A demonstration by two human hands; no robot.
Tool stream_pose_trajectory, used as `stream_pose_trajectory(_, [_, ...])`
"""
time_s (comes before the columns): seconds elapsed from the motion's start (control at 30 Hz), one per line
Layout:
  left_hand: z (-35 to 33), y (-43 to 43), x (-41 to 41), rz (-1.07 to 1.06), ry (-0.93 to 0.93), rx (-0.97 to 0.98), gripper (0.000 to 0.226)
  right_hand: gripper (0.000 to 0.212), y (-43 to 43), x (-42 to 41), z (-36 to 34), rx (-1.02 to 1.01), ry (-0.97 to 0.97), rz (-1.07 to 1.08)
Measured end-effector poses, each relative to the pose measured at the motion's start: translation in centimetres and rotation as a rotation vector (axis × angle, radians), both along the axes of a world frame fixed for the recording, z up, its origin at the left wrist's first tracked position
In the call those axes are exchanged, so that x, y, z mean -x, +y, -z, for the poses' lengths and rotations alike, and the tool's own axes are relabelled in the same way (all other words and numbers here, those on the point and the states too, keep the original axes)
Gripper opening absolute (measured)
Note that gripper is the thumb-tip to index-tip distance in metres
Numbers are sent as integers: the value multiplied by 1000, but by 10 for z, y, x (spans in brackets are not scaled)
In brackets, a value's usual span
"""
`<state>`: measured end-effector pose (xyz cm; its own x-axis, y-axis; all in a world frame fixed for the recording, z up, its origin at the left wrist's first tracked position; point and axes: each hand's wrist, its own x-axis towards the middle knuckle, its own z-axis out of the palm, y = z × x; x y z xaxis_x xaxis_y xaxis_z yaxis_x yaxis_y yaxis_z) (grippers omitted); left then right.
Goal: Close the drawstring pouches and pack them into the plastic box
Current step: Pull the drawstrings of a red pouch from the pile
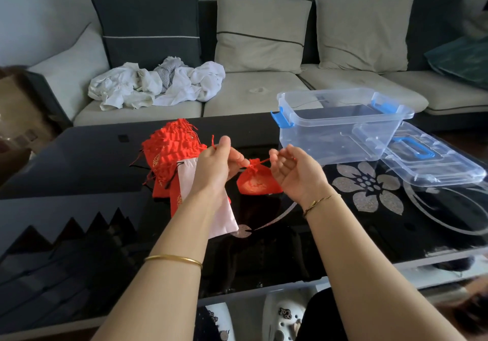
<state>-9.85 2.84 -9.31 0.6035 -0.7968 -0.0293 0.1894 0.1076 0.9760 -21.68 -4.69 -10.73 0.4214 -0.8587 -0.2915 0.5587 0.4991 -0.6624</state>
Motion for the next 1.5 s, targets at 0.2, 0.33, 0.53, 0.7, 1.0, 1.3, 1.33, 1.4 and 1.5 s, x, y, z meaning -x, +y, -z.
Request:
stream_pose_trajectory(0.2, [-1, 3, 1, 289, -584, -215, 7, 25, 10, -1, -26, 576, 512, 16])
stream_pose_trajectory(0.33, [-3, 2, 5, 269, -654, -211, 12, 27, 18, -5, -30, 758, 640, -5])
stream_pose_trajectory(0.53, [0, 1, 7, 272, -603, -195, 16, 28, 14, -3, -27, 659, 609, -69])
stream_pose_trajectory(0.7, [2, -2, 6, 243, -521, -152, 18, 13, 11, -1, -22, 711, 745, -121])
stream_pose_trajectory(1.0, [4, -5, 3, 100, -436, -137, 10, 11, 12, -1, -16, 1047, 913, -105])
stream_pose_trajectory(1.3, [0, -4, 2, 30, -322, -152, 10, 8, 14, -5, -13, 1289, 1040, -6])
stream_pose_trajectory(1.33, [0, -3, 2, 32, -308, -154, 13, 8, 14, -6, -13, 1326, 1065, 12])
stream_pose_trajectory(1.4, [-3, -3, 3, 34, -281, -157, 18, 10, 15, -8, -14, 1389, 1118, 24])
stream_pose_trajectory(1.5, [-7, -4, 2, 6, -243, -137, 14, 12, 15, -9, -13, 1358, 1167, 2])
